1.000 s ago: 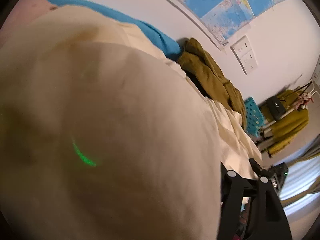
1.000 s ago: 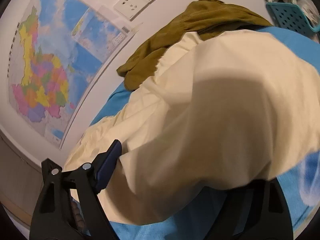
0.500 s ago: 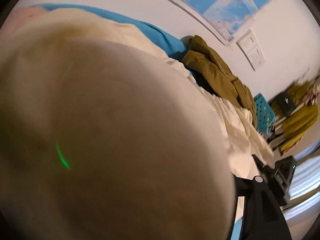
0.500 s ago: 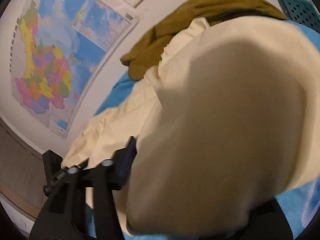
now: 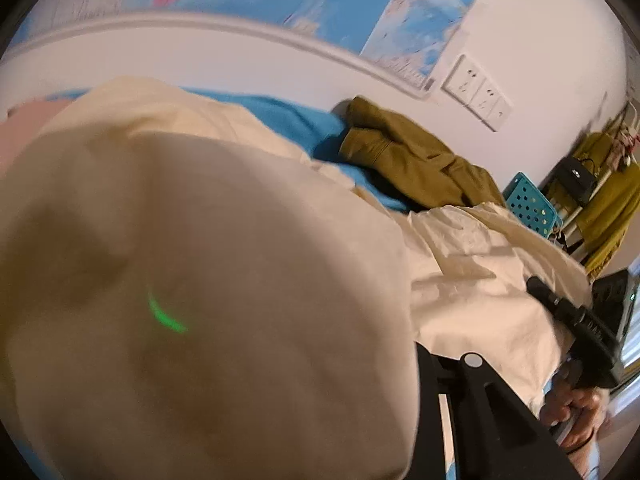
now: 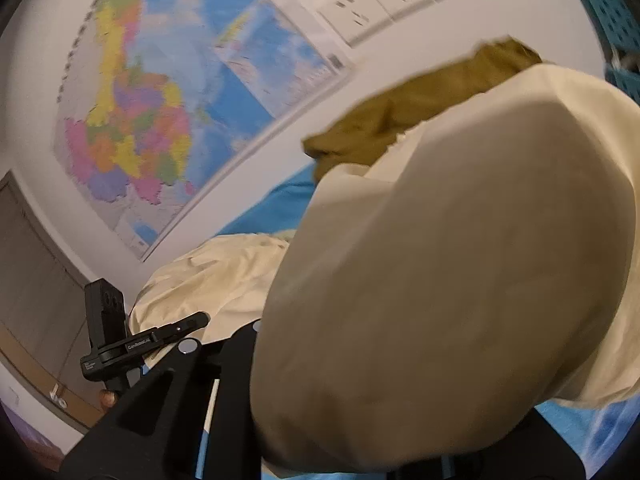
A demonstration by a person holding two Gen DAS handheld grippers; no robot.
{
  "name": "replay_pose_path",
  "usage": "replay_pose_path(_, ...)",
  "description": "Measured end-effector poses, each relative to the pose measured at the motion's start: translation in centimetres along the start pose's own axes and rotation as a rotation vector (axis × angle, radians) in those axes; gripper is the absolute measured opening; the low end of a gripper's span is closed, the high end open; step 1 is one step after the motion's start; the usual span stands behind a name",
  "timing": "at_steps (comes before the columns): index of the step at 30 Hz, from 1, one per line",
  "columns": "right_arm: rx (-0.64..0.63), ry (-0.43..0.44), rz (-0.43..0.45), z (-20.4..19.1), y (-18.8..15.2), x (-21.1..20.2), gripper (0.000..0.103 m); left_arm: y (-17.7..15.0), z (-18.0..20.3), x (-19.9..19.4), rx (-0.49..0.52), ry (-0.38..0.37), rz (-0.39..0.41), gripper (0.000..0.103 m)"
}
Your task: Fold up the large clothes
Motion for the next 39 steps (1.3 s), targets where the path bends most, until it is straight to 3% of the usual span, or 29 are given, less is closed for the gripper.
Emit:
replay_pose_path(5, -0.107, 0.036, 0.008, -4.3, 1.3, -0.8, 0.016, 2.0, 0.2, -2.6, 0.035, -0.011, 0.047, 0.024)
replay_pose_path(10, -0.204, 0.110, 0.033, -9.1, 3.1, -1.0, 0.016, 4.5, -0.7, -6.5, 0.043, -0.020, 0.143, 0.024)
replay_pose_path(13, -0.244, 0.167, 0.044, -11.9, 4.4, -0.1, 0.016, 6.2, -2.1, -9.3, 0.046, 0.012, 0.205, 0.024)
replay_pose_path(19, -0.305, 0.305, 0.030, -18.3, 6.4, 4.8, 0.016, 9.8, -6.1, -15.2, 0.051, 0.154, 0.328, 0.024)
replay_pose_path(24, -0.343, 0.375, -0.011, -23.8, 6.8, 11.0, 0.016, 11.8, -11.8, -18.4, 0.019, 0.303, 0.379, 0.024)
replay_pose_path(30, -0.393, 0.427, -0.062, -28.8, 4.8, 18.0, 0.016, 12.5, -19.1, -20.7, -0.053, 0.460, 0.388, 0.024)
replay_pose_path(37, -0.462, 0.470, -0.094, -33.0, -0.2, 26.2, 0.016, 11.7, -30.2, -21.6, -0.212, 0.546, 0.403, 0.024)
replay_pose_path(39, -0.462, 0.463, -0.163, -32.7, -2.4, 28.6, 0.016, 10.2, -33.9, -20.5, -0.260, 0.574, 0.380, 0.024)
Point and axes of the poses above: each gripper's, at about its wrist camera, not at the fingertips, and x roughly the way its jaws point, z to its right, y to its top, the point moved 1 cm from there along x, roughly the way its jaws point, and after that the axes turned 10 degrees about x, right-handed, at the moved point
